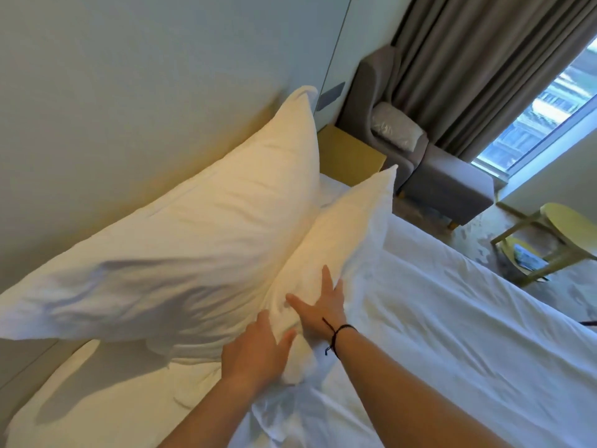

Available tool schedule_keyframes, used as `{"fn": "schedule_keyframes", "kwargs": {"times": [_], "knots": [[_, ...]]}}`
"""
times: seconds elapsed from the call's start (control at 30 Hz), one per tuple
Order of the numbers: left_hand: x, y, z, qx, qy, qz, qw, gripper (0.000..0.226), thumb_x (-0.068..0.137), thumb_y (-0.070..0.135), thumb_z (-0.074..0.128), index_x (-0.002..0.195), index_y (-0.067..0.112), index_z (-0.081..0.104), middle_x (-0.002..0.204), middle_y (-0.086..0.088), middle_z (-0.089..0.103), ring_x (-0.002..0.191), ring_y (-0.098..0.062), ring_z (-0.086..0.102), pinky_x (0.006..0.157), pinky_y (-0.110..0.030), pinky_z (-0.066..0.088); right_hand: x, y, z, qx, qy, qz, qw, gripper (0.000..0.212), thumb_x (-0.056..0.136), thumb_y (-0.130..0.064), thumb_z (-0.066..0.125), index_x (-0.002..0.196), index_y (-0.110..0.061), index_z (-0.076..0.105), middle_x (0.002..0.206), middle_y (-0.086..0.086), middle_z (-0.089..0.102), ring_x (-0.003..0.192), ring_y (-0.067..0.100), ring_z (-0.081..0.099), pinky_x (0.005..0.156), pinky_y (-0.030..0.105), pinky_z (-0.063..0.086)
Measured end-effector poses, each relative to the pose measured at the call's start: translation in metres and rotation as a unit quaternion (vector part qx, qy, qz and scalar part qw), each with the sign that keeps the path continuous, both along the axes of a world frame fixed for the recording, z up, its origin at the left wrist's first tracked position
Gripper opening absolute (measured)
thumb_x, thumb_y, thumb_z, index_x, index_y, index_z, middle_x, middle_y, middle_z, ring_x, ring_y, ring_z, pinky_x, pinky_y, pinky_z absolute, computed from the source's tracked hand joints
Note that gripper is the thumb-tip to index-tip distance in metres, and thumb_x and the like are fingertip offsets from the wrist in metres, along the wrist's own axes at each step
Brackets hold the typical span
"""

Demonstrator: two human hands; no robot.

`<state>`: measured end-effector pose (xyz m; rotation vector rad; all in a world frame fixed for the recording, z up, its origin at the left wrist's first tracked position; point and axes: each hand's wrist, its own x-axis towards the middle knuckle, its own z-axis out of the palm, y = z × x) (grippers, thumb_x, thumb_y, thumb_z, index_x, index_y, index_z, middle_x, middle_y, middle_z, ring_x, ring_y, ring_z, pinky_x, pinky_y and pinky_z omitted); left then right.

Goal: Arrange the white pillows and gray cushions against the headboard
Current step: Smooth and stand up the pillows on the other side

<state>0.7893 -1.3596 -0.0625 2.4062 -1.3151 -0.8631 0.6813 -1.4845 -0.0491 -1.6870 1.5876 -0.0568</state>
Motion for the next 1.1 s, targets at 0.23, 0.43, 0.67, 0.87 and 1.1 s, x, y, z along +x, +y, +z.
{"fn": "schedule_keyframes", "kwargs": {"times": [0.23, 0.43, 0.67, 0.87, 1.1], "knots": [[-0.029, 0.0, -0.002, 0.016, -0.035, -0.061, 0.997, 0.047, 0.088, 0.064, 0.051, 0.111, 0.023, 0.046, 0.092, 0.006, 0.055, 0.085, -0.019, 0.063, 0.057, -0.031, 0.035, -0.011, 0.007, -0.009, -0.005, -0.101, -0.069, 0.992, 0.132, 0.055, -0.078, 0.071, 0.148, -0.044, -0.015, 0.163, -0.008, -0.008, 0.149, 0.017, 0.002, 0.119, 0.048, 0.018], [0.005, -0.02, 0.021, -0.11, 0.203, 0.009, 0.973, 0.032, 0.087, 0.032, 0.064, 0.059, 0.021, 0.056, 0.057, 0.003, 0.059, 0.056, -0.011, 0.055, 0.046, -0.02, 0.033, 0.006, 0.008, 0.007, -0.053, -0.123, -0.063, 0.989, 0.119, 0.061, -0.083, 0.058, 0.153, -0.036, -0.001, 0.163, -0.003, 0.004, 0.149, 0.02, 0.008, 0.118, 0.048, 0.021], [0.049, 0.011, 0.004, -0.097, 0.281, 0.085, 0.951, 0.016, 0.09, 0.025, 0.067, 0.077, 0.018, 0.074, 0.07, 0.0, 0.072, 0.069, -0.018, 0.066, 0.062, -0.032, 0.046, 0.03, 0.013, 0.012, 0.01, -0.046, 0.107, 0.993, 0.084, 0.077, -0.079, 0.046, 0.149, -0.046, 0.019, 0.163, -0.002, -0.01, 0.149, 0.024, -0.013, 0.117, 0.061, 0.008], [0.052, 0.032, 0.005, -0.058, 0.042, 0.031, 0.997, 0.037, 0.082, 0.069, 0.049, 0.096, 0.037, 0.061, 0.089, 0.007, 0.07, 0.087, -0.02, 0.066, 0.065, -0.032, 0.047, 0.008, 0.035, -0.008, 0.004, -0.044, 0.161, 0.986, 0.089, 0.084, -0.064, 0.056, 0.152, -0.043, 0.004, 0.163, -0.005, -0.008, 0.149, 0.023, -0.011, 0.118, 0.059, 0.008], [0.008, 0.037, 0.027, -0.085, -0.169, -0.018, 0.982, 0.069, 0.081, 0.056, 0.06, 0.136, 0.02, 0.039, 0.133, -0.01, 0.054, 0.121, -0.032, 0.05, 0.096, -0.044, 0.042, -0.056, 0.054, 0.008, 0.089, -0.175, 0.12, 0.973, 0.093, 0.078, -0.065, 0.064, 0.146, -0.056, 0.001, 0.16, -0.013, 0.02, 0.146, 0.013, 0.021, 0.109, 0.031, 0.028]]}}
